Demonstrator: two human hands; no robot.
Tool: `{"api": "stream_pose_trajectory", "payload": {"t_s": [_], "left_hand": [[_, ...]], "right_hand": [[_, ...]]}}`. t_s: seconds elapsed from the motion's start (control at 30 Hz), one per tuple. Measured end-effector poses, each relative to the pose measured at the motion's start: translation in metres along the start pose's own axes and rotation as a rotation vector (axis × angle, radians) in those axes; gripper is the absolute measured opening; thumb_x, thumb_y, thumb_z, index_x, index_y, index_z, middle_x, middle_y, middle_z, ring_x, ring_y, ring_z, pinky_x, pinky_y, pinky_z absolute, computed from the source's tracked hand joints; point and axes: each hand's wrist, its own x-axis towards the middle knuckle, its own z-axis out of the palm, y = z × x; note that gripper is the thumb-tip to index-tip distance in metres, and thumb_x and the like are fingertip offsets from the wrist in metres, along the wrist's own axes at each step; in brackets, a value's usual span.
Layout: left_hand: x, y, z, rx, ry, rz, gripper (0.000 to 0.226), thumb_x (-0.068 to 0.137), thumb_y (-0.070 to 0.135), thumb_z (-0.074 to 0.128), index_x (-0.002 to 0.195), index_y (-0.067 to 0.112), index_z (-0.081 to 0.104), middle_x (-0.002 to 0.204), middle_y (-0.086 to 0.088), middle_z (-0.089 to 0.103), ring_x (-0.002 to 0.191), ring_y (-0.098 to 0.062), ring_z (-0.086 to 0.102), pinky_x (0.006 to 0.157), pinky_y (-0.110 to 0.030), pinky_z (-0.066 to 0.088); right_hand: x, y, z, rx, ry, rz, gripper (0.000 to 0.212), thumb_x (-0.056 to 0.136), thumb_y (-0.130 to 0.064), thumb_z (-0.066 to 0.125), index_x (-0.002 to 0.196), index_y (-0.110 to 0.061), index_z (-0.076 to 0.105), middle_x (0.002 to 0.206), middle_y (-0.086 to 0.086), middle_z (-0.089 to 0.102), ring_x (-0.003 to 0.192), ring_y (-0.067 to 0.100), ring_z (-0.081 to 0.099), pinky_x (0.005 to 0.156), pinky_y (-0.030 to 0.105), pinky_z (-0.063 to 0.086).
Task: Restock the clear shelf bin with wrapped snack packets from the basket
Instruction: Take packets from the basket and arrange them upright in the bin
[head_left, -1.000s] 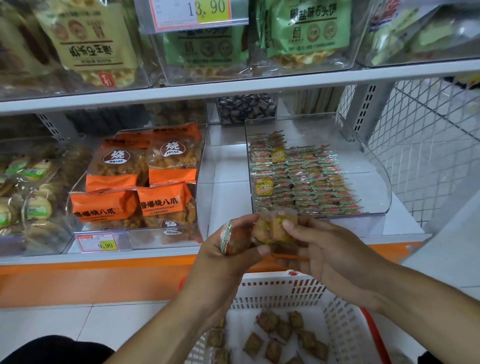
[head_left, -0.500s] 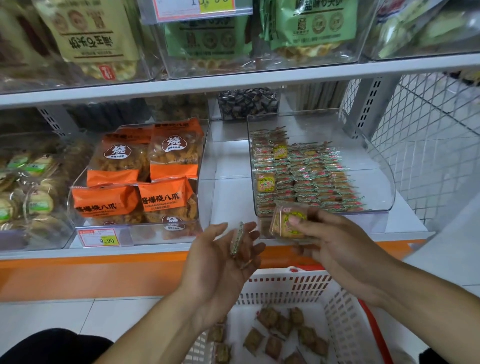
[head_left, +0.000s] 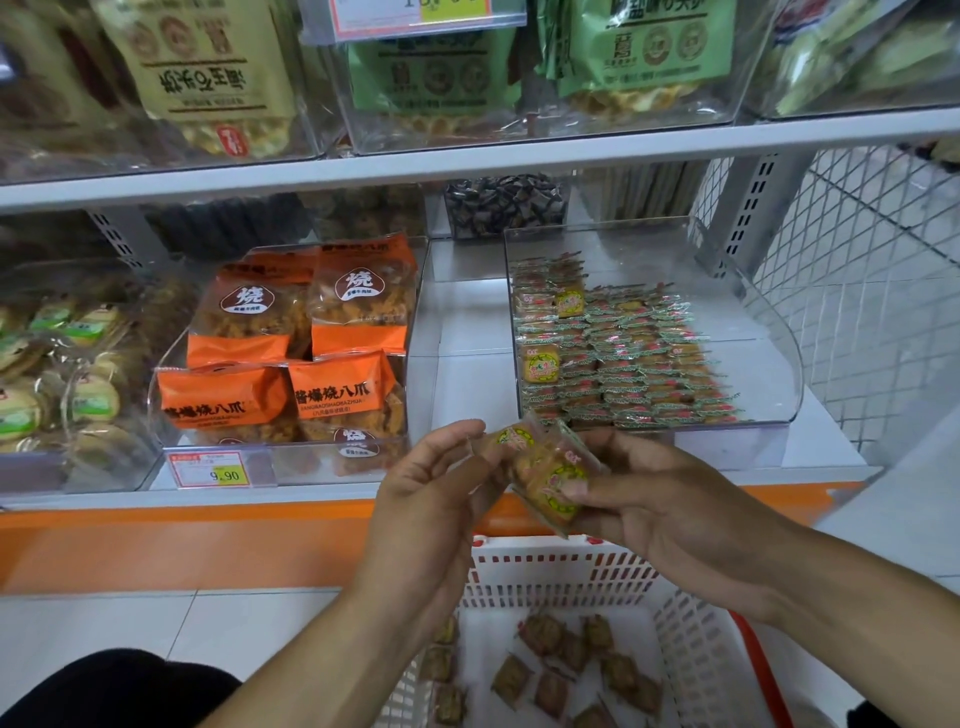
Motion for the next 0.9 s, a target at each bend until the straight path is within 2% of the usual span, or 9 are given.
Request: {"api": "stream_pose_trajectory", "payload": {"t_s": [0.1,0.17,0.27,0.37,0.5,0.6,0.7,0.8,0.9], "left_hand": [[0.001,-0.002,0.0,-0.046,-0.023,0.003,0.008,0.077,0.002,0.068,0.077,0.011,0.069,0.086,-0.016,0.065,0.08,-0.024,0.069,0.071,-0.03,0.061],[0.001,-0.001,0.0,-0.04,-0.019,0.002,0.01,0.077,0.004,0.069,0.085,0.011,0.067,0.088,-0.015,0.069,0.079,-0.022,0.071,0.069,-0.03,0.061],[-0.001,0.0,-0.001,0.048,-0.008,0.028,0.031,0.073,0.011,0.076,0.102,0.012,0.063,0.092,-0.013,0.076,0.076,-0.017,0.073,0.064,-0.029,0.06],[0.0,0.003,-0.006,0.226,0.07,0.119,0.031,0.072,0.018,0.081,0.099,0.013,0.067,0.086,-0.009,0.077,0.076,-0.015,0.073,0.06,-0.028,0.058],[0.004,0.006,-0.011,0.51,0.034,0.161,0.013,0.075,0.02,0.084,0.085,0.016,0.077,0.079,-0.014,0.076,0.068,-0.02,0.067,0.058,-0.026,0.055],[0.002,0.0,-0.01,0.608,-0.07,0.128,0.022,0.072,0.034,0.082,0.086,0.017,0.081,0.084,-0.012,0.078,0.069,-0.018,0.073,0.061,-0.023,0.055],[0.001,-0.002,-0.008,0.525,-0.122,0.083,0.035,0.072,0.04,0.079,0.091,0.011,0.081,0.094,-0.016,0.078,0.081,-0.024,0.076,0.069,-0.028,0.058],[0.002,0.002,-0.006,0.343,-0.142,0.067,0.032,0.067,0.034,0.079,0.09,0.012,0.081,0.106,-0.017,0.077,0.09,-0.019,0.075,0.075,-0.023,0.058],[0.003,0.005,-0.002,0.163,-0.184,0.073,0.028,0.071,0.015,0.079,0.097,0.007,0.076,0.117,-0.022,0.073,0.094,-0.019,0.075,0.078,-0.024,0.059]], "right_hand": [[0.0,0.001,0.001,0.027,-0.001,0.023,0.054,0.07,0.002,0.069,0.123,0.005,0.058,0.117,0.022,0.072,0.101,0.03,0.073,0.08,0.033,0.062],[0.0,0.001,0.0,0.021,0.003,0.024,0.055,0.07,0.003,0.069,0.124,0.005,0.057,0.117,0.023,0.071,0.1,0.031,0.073,0.076,0.033,0.062],[0.0,0.0,-0.001,-0.003,-0.004,0.044,0.056,0.07,0.002,0.07,0.124,0.002,0.058,0.114,0.022,0.073,0.098,0.032,0.074,0.078,0.039,0.063],[-0.001,-0.002,-0.005,-0.104,-0.007,0.052,0.052,0.072,0.002,0.073,0.123,-0.003,0.061,0.116,0.02,0.073,0.102,0.035,0.073,0.087,0.043,0.061],[-0.003,-0.006,-0.007,-0.489,-0.014,-0.061,0.043,0.082,0.005,0.074,0.117,-0.02,0.073,0.108,0.009,0.077,0.101,0.02,0.073,0.082,0.023,0.057],[-0.003,-0.003,-0.008,-0.571,-0.007,-0.1,0.048,0.086,0.0,0.073,0.128,-0.024,0.067,0.109,0.001,0.077,0.105,0.013,0.072,0.087,0.021,0.056],[-0.002,0.001,-0.011,-0.608,-0.03,-0.084,0.051,0.09,-0.002,0.069,0.137,-0.021,0.06,0.115,-0.003,0.076,0.112,0.013,0.069,0.1,0.026,0.052],[0.0,0.001,-0.012,-0.572,-0.074,-0.066,0.042,0.094,0.0,0.063,0.133,-0.016,0.064,0.116,0.003,0.075,0.113,0.018,0.07,0.101,0.029,0.052],[0.002,0.0,-0.011,-0.233,-0.13,0.021,0.039,0.091,-0.001,0.062,0.129,-0.006,0.063,0.124,0.014,0.071,0.117,0.027,0.068,0.093,0.028,0.056]]}}
